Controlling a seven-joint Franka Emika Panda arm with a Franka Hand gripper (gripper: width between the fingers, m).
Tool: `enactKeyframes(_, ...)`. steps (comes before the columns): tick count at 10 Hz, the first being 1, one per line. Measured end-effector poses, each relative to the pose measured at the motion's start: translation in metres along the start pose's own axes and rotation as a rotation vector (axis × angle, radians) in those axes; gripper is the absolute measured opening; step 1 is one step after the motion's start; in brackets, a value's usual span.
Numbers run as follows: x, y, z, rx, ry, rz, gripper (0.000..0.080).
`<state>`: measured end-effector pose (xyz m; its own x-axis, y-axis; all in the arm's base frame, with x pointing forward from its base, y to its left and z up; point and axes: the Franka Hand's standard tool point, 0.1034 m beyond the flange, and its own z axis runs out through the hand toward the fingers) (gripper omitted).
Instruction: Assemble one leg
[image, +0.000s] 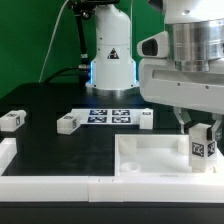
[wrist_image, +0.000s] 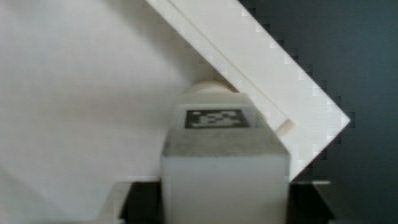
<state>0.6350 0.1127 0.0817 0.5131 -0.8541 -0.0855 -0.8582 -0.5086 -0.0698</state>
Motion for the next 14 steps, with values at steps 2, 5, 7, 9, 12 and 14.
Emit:
enactKeyframes(2, -0.0015, -0.0012, 0.0004, 0.009, -0.001, 0.248, 0.0290)
enactKeyframes(5, -0.0005, -0.0010, 0.0002, 0.015, -0.018, 0.464, 0.0290)
enactKeyframes(7, -0.0014, -0.0013, 0.0006, 0.015, -0.019, 0.384, 0.0425)
enactKeyframes(9, -0.0026, -0.0019, -0.0007, 0.008, -0.020, 0.202, 0.0628)
enactKeyframes(12, -0.0077, -0.0031, 0.0000, 0.003, -0.017, -0.104, 0.0645)
enactKeyframes(14, -0.0071, -0.0030, 0.0001, 0.002, -0.014, -0.339, 0.0649)
